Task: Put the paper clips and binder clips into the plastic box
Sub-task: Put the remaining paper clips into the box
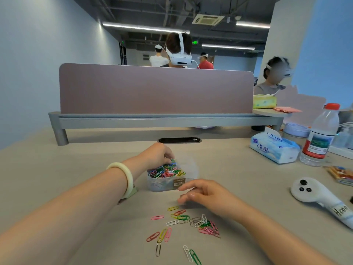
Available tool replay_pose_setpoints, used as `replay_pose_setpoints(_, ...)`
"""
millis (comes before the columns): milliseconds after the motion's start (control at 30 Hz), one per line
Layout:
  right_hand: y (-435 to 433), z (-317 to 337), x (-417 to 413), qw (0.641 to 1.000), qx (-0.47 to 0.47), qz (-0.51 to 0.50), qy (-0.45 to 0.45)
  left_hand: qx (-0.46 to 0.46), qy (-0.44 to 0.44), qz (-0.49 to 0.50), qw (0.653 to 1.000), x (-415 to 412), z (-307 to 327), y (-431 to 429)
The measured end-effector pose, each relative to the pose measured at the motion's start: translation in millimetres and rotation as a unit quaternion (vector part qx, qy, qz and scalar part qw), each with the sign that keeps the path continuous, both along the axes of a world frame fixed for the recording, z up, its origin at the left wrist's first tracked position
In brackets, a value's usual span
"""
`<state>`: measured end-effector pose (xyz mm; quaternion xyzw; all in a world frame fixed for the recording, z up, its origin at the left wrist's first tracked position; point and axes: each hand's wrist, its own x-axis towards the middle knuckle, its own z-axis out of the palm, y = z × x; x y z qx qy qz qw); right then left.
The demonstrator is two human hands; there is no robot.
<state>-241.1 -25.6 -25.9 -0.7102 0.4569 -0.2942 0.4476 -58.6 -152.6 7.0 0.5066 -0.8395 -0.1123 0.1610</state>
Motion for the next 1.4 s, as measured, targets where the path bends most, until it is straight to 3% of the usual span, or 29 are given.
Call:
replay_pose_setpoints(233,0.5,-7.4,-6.5,0.997,-0.054,-0.017,0.059,-0.03,-0.04,-0.029,0.998,8.8,-5.3,6.6)
replay_pose_setpoints(400,4.8,-11.4,-19.6,0.983,-0.12,-0.01,0.139,-0.073,0.104,0.013,0.992,19.9,6.7,51.5)
replay_pose_setpoints(500,8.5,-14.2,-12.6,0.972,-0.144,0.019,0.184,-0.036,0.149,-0.008,0.988,29.3,-10.7,106.5)
replay_pose_setpoints(600,10.4,-20.3,-0.6,0.963,-0.134,0.056,0.227,0.003,0.05,-0.047,0.998,36.5,-36.6,148.3)
replay_pose_setpoints(700,17.6,-19.1,1.9,0.987,-0.053,0.064,0.135,0.063,-0.072,-0.063,0.993,40.4,-51.2,165.2)
replay_pose_setpoints(800,29.8,-13.5,-7.1,0.994,0.021,0.093,0.044,0.067,-0.121,-0.075,0.988,40.2,-57.5,178.5)
replay_pose_setpoints(900,32.7,-7.7,-28.4,0.994,0.025,0.101,0.038,0.089,-0.093,-0.11,0.986,39.9,-55.3,188.3)
replay_pose_setpoints(967,29.3,-7.4,-46.5,0.985,-0.043,0.1,0.131,0.107,-0.054,-0.103,0.987,45.7,-51.2,186.7)
replay_pose_setpoints(1100,24.0,-11.9,-64.0,0.937,-0.168,0.113,0.285,0.021,-0.033,-0.052,0.998,64.5,-49.3,174.3)
replay_pose_setpoints(1233,19.2,-16.7,-51.1,0.95,-0.185,0.114,0.225,0.035,0.06,-0.035,0.997,53.5,-51.1,171.0)
replay_pose_setpoints(1400,20.0,-16.4,-10.7,0.955,-0.195,0.139,0.174,0.035,0.114,-0.049,0.992,24.5,-53.7,162.8)
